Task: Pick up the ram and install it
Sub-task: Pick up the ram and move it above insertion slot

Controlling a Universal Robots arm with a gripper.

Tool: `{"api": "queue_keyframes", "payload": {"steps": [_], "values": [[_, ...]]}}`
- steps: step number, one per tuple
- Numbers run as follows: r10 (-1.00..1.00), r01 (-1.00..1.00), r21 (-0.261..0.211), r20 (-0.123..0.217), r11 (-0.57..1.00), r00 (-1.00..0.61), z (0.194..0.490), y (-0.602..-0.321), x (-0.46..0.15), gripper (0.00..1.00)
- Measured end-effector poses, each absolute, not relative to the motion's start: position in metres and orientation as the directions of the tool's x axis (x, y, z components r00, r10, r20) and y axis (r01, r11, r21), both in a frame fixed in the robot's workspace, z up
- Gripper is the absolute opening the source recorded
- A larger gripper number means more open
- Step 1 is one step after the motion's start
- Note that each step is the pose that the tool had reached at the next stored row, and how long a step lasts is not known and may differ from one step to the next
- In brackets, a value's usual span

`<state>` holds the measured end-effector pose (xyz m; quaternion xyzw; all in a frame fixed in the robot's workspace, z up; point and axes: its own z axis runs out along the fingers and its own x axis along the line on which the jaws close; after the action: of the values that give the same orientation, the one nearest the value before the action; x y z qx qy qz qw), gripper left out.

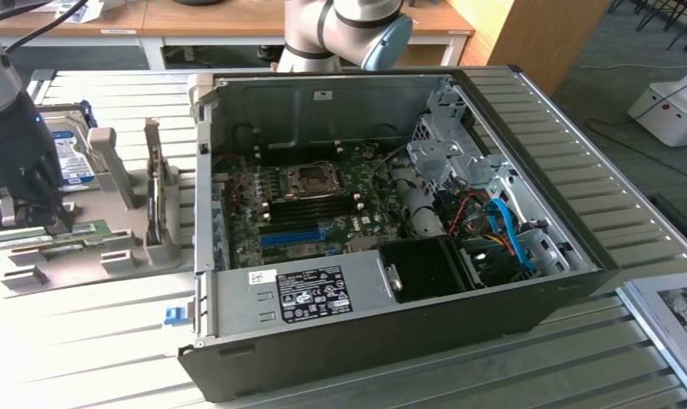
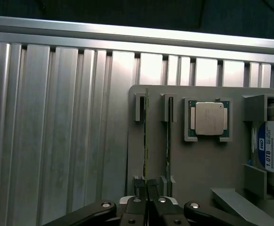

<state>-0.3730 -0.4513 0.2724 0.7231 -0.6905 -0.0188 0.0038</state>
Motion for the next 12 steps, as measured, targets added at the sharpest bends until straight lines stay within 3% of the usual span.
{"api": "queue_keyframes", "payload": {"steps": [12], "values": [[-0.999, -0.999, 0.031, -0.022, -0.044, 0.044, 0.2802, -0.4512, -0.373, 0.12]]}}
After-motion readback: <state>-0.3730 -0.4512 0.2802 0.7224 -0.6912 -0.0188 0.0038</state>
